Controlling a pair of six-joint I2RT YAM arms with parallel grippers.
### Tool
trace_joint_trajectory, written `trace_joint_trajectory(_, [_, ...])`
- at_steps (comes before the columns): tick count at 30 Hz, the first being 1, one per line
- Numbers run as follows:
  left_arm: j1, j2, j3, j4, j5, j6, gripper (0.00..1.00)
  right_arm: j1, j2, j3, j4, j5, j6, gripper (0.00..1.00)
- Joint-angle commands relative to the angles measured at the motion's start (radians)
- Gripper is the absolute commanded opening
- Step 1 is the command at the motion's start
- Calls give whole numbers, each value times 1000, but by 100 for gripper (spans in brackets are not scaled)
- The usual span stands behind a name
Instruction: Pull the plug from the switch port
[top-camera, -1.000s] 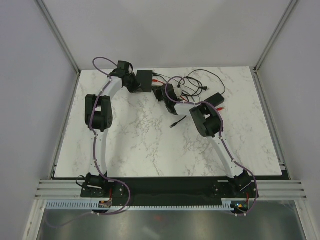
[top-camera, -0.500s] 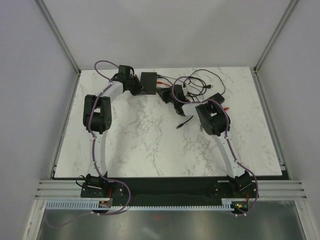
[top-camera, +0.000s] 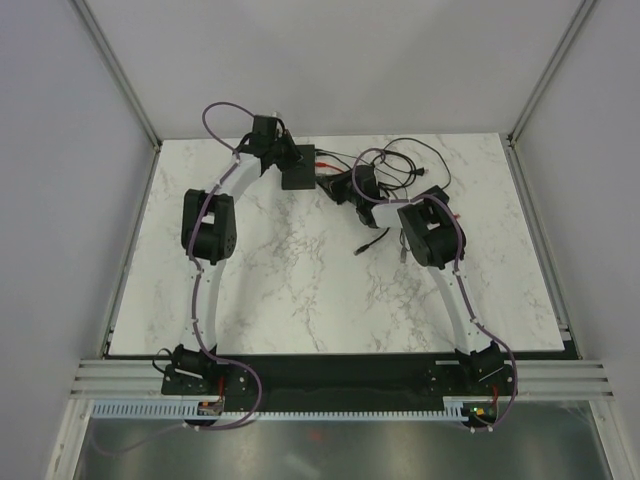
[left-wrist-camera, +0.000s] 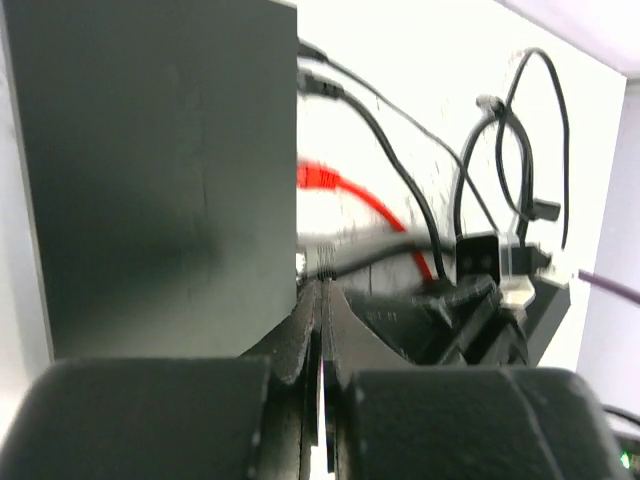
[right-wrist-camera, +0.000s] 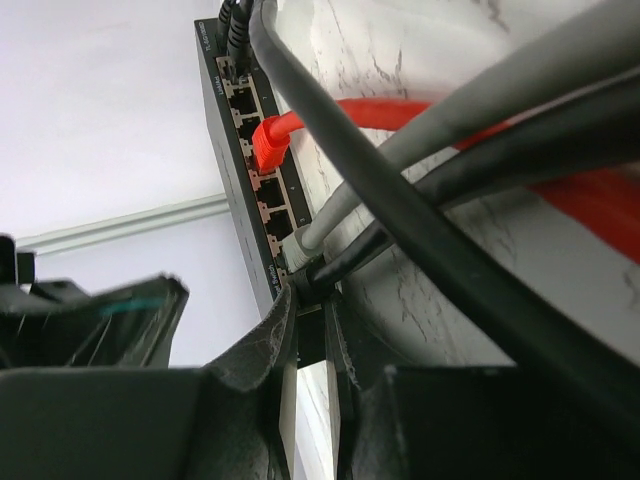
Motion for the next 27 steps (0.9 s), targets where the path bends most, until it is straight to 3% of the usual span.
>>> trace_joint_trajectory(1, [8,106,142,-112,-53,-47,2,-26,45,5,-102,-24,-64,0])
trace_joint_trajectory(16, [28,160,169,-441,-175,-240,2,-20,39,45,-143,90,-119,0])
trace_joint_trajectory(22, [45,182,138,-470,-124,-312,2,-6,25,60,-212,238,-86,0])
trace_joint_trajectory(27, [51,185,135,-473,-117,-327,2,-6,31,60,-191,259,22,0])
